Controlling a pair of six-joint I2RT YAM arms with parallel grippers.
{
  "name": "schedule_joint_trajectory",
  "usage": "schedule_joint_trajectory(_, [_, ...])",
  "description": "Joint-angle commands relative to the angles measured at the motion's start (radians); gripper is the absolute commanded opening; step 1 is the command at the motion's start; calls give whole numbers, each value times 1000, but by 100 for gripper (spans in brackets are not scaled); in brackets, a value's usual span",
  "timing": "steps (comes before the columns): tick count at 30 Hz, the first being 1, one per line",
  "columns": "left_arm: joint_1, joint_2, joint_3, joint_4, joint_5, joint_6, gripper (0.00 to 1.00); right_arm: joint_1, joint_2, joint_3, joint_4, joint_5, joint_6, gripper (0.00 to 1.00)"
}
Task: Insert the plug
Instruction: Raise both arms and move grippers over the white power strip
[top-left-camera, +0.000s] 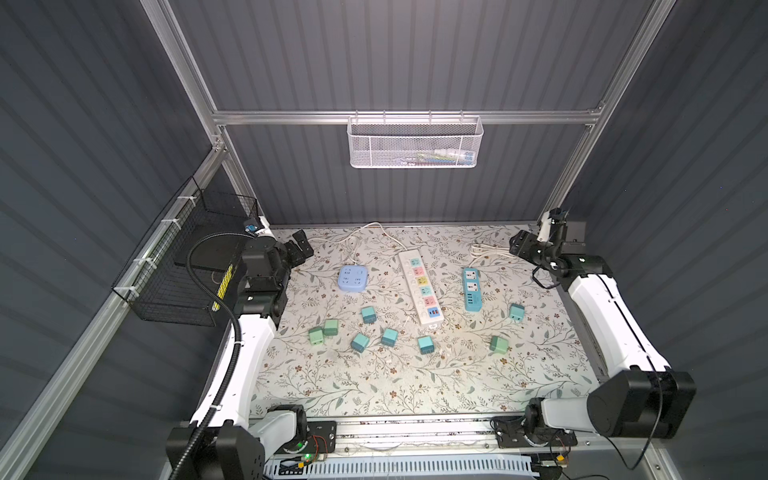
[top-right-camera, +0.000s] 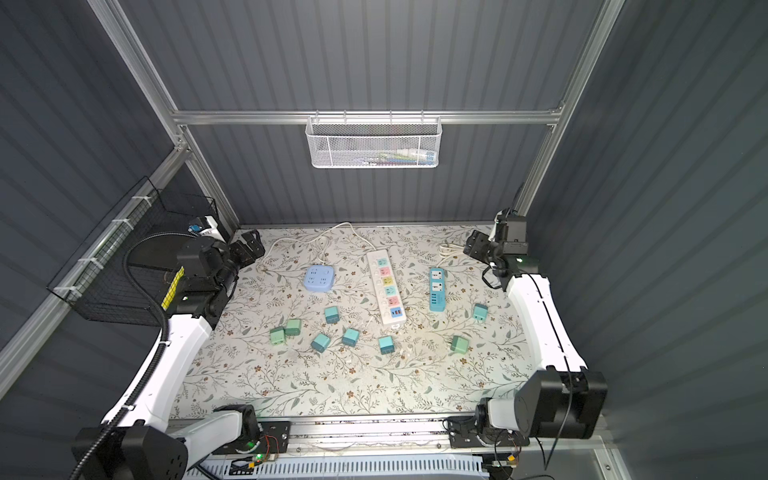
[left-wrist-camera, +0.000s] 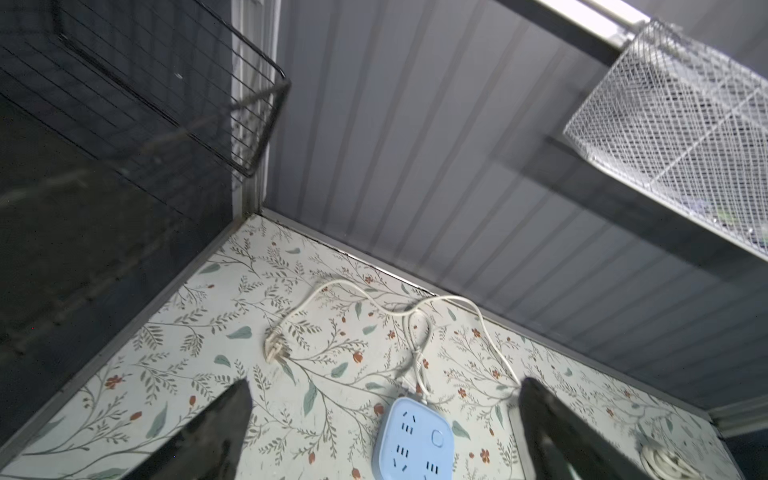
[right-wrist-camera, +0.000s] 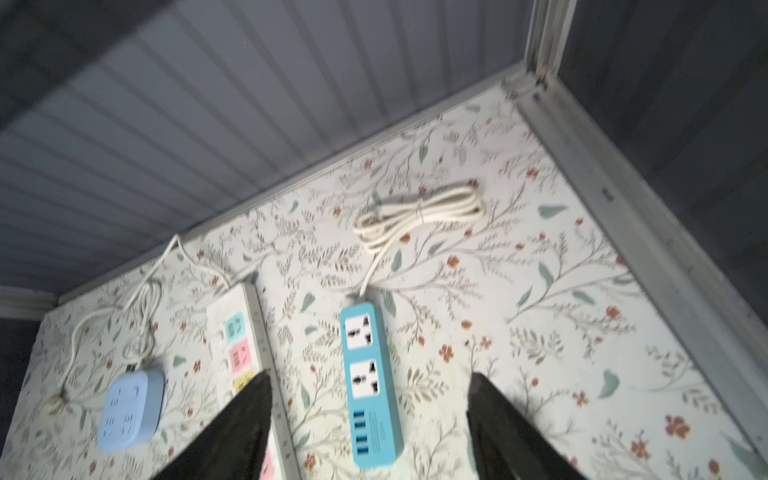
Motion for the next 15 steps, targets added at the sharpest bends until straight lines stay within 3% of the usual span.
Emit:
schedule_joint_trajectory(1, [1, 80, 83, -81, 165, -19, 100, 137, 49, 66, -165, 50, -52, 84])
schedule_joint_trajectory(3, [-5, 158, 131, -115, 258, 0, 98, 210, 109, 86, -199, 66, -70, 89])
schedule_joint_trajectory(5, [-36, 232, 164, -131, 281, -10, 97, 307, 189, 114, -218, 65, -84, 98])
schedule_joint_trajectory(9, [-140, 332, 207, -141, 263, 0, 97, 449, 346, 204, -240, 75, -131, 99])
schedule_joint_trajectory(15, [-189, 442, 214, -100, 365, -35, 98, 542, 527, 331, -258, 49, -171, 99])
